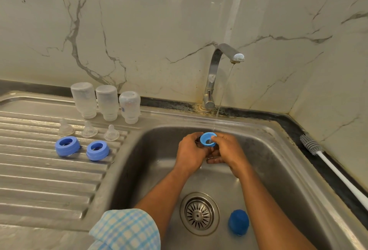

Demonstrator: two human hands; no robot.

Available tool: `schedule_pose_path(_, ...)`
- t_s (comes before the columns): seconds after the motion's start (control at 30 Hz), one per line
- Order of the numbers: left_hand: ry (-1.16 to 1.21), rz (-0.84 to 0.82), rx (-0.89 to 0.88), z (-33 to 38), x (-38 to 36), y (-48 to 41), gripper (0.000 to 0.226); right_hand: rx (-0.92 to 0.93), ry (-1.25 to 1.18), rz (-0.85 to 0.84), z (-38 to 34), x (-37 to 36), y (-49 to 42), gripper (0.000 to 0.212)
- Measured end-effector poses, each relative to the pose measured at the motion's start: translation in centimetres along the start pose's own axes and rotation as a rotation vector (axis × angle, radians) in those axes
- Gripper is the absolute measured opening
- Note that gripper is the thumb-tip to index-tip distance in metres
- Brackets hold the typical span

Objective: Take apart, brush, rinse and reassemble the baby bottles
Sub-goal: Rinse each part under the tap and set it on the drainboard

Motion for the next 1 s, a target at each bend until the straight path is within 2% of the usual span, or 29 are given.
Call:
schedule_pose_path(0.17, -0.072, 0.005, 0.021, -0.3, 0.1, 0.1, 0.037, 0.001, 0.047, -0.083, 0.1, 0.0, 0.2, 0.029)
schedule_pose_path(0.3, -0.092, -0.025, -0.007, -0.2, 0.1, 0.1, 0.03, 0.075, 0.048, 0.007, 0.4, 0.1, 0.1, 0.017)
schedule_pose_path(0.37, -0.106, -0.049, -0.018, 0.2, -0.2, 0.2, 0.023, 0.095, 0.042, 0.052, 0.4, 0.4, 0.1, 0.025)
schedule_pose_path(0.4, -0.123, -0.053, -0.012, 0.3, -0.3, 0.3, 0.025, 0.098, 0.041, 0.056, 0.3, 0.5, 0.1, 0.029)
schedule_pose_path(0.47, -0.158, -0.059, 0.026, 0.1, -0.3, 0.2, 0.045, 0.091, 0.015, 0.038, 0.3, 0.5, 0.2, 0.033)
schedule_pose_path(0.53, -0.189, -0.064, 0.068, -0.3, -0.3, 0.0, 0.056, 0.054, -0.046, 0.008, 0.2, 0.3, 0.2, 0.03)
schedule_pose_path(0.63, -0.233, -0.063, 0.082, -0.4, -0.1, -0.3, 0.045, 0.021, -0.053, -0.023, 0.3, 0.0, 0.0, 0.035)
schedule_pose_path(0.73, -0.236, -0.153, 0.064, -0.8, -0.4, -0.5, 0.033, 0.043, -0.036, 0.01, 0.5, -0.1, -0.1, 0.041)
schedule_pose_path(0.83, -0.22, -0.278, 0.004, -0.4, -0.9, 0.0, 0.025, 0.073, 0.018, 0.129, 0.8, 0.1, -0.5, 0.032)
schedule_pose_path(1.0, -0.284, -0.335, -0.013, -1.2, -1.1, -0.1, 0.025, 0.139, 0.145, 0.2, 1.0, -0.1, -0.9, 0.017)
Point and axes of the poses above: each hand's wrist, its own y-axis away from the middle knuckle, its own x-axis out of the back of the hand, z = x × y, the point moved 1 cm from there along -y, towards the middle knuckle, and after that the axes turned 3 degrees about -x, right-handed, at the moved point
